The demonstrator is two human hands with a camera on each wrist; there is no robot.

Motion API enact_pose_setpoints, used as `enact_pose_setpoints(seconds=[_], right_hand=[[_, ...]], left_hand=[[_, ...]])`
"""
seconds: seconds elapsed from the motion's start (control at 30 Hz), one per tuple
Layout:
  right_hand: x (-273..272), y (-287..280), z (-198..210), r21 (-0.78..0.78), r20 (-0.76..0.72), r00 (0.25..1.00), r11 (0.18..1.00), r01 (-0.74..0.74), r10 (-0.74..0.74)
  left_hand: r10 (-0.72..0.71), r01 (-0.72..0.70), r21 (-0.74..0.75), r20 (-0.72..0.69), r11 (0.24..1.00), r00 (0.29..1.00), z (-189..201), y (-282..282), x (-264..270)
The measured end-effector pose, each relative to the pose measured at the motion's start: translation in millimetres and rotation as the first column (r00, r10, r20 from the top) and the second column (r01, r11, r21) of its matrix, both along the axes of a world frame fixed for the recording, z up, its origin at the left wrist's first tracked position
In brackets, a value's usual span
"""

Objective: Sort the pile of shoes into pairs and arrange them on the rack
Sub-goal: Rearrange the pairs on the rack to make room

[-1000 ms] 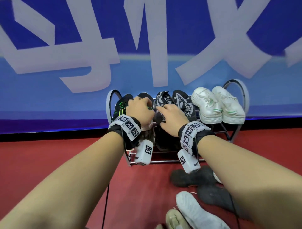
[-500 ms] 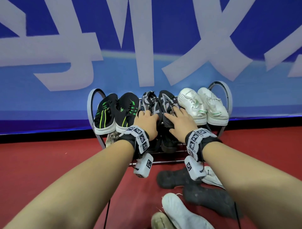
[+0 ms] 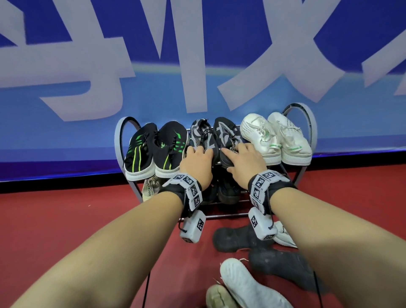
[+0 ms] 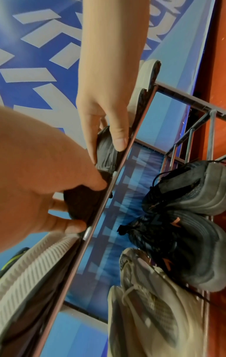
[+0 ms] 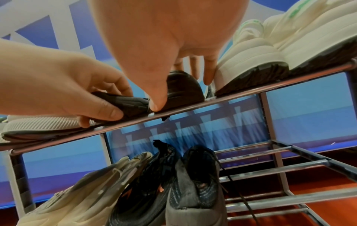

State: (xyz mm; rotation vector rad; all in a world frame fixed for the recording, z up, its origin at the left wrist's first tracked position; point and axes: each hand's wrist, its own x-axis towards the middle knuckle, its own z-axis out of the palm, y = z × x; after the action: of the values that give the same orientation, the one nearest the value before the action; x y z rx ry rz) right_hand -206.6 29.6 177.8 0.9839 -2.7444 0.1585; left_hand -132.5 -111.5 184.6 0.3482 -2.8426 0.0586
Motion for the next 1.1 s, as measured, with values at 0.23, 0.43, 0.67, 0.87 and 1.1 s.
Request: enact_pose_setpoints(seconds=[0.23, 0.43, 0.67, 0.87, 1.1], right_hand=[[1.6, -0.3, 6.7, -0.003, 0.069, 0.998, 1.000, -0.001, 0.001], [10.9, -1.1, 32.7, -0.166, 0.158, 0.987, 0.986, -0.003, 0.030], [37.0, -20.6, 58.6, -0.371, 0.108, 0.980, 0.921, -0.117, 0.168], [46.3, -28.5, 83.2, -0.609, 0.015, 0.996, 0.791, -0.058, 0.084], [46.0, -28.4, 105.3, -0.788, 0.305, 0.929, 0.603, 0.124, 0.208]], left_hand=[[0.126, -0.013, 0.336, -0.318, 0.942, 0.940, 45.1, -8.1, 10.7], [0.431, 0.185, 0.893, -0.369, 0.410, 0.823, 102.5, -11.8, 32.4], [0.454, 0.384, 0.903, -0.430, 0.195, 0.780, 148.2, 11.6, 50.3], [0.464, 0.463, 0.876, -0.469, 0.135, 0.751, 170.9, 19.6, 59.6], [0.392, 0.435, 0.896, -0.434, 0.089, 0.811, 172.7, 3.1, 64.8]])
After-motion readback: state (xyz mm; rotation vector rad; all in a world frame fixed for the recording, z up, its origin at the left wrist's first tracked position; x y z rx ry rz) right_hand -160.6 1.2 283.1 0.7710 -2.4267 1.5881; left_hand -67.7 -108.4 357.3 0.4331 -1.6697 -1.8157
